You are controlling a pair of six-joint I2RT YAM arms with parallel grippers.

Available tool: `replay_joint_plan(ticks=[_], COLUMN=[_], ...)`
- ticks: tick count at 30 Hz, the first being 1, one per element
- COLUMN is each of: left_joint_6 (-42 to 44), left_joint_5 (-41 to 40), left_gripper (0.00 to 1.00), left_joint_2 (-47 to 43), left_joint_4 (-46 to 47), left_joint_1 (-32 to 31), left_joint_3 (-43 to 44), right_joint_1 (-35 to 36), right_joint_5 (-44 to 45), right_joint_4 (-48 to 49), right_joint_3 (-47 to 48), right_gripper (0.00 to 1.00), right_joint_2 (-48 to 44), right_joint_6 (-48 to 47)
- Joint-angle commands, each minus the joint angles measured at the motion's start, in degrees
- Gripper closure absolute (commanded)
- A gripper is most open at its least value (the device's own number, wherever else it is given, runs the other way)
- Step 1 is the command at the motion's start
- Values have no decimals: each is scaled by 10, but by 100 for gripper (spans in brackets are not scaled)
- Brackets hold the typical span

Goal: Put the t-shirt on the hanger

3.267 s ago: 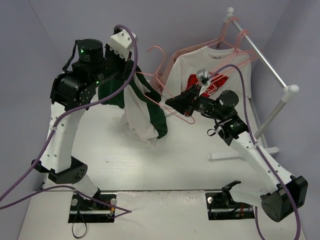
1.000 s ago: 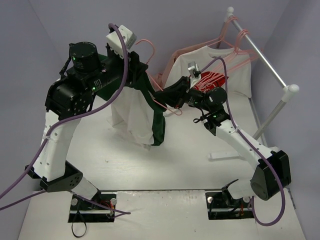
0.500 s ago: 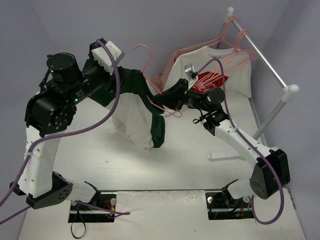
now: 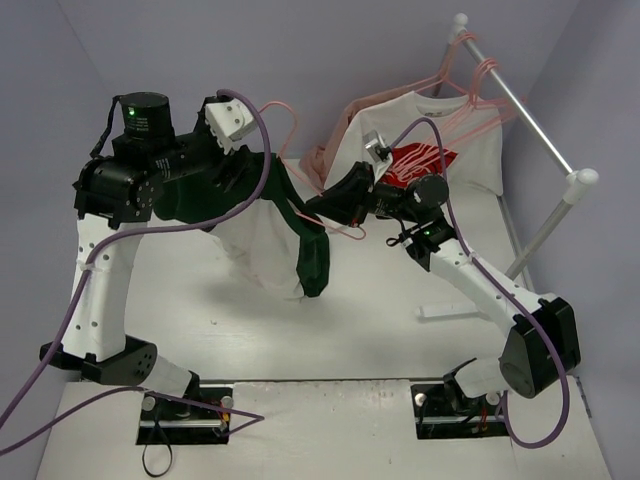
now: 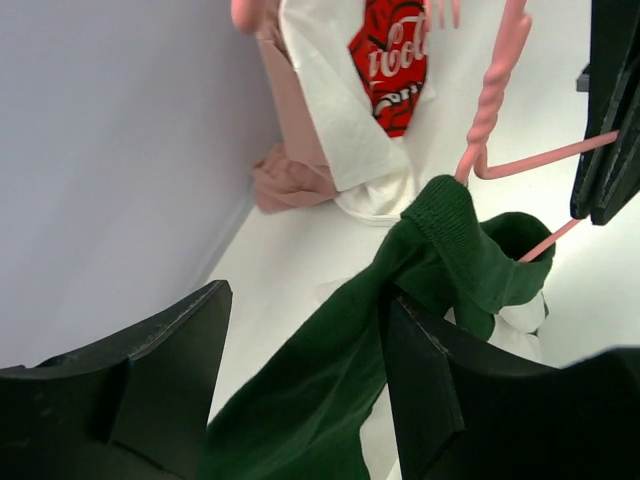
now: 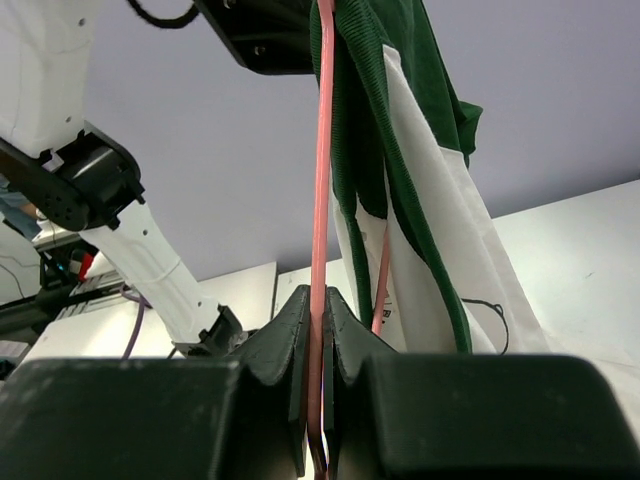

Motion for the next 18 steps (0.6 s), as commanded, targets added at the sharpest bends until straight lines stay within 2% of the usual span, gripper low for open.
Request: replay_joint_plan(ticks=[1, 4, 7, 8, 11, 14, 18], left_joint_6=[30, 42, 55, 55, 59, 71, 94], left_joint_5=[111, 152, 184, 191, 214, 223, 214], left_gripper=[44, 46, 55, 66, 79, 100, 100], left_joint_2=[-11, -13, -17, -18, -21, -24, -45], left_joint_4=[12, 2, 0, 1, 0, 0, -2], left_joint_1=[22, 33, 46, 48, 50, 51, 51], left_joint_3=[-4, -20, -45, -51, -61, -74, -93], right_joint_1=[-4, -4, -4, -4, -2, 1, -3], right_joint_5=[-15, -21, -27, -29, -39, -45, -45], right_joint_4=[63, 62, 61, 60, 58, 52, 40], right_joint_3=[13, 15, 17, 19, 25, 30, 31], right_gripper=[100, 100, 100, 100, 100, 100, 100], right_joint_2=[-20, -18, -16, -14, -8, -1, 0], right_joint_6=[3, 2, 4, 3, 4, 2, -7])
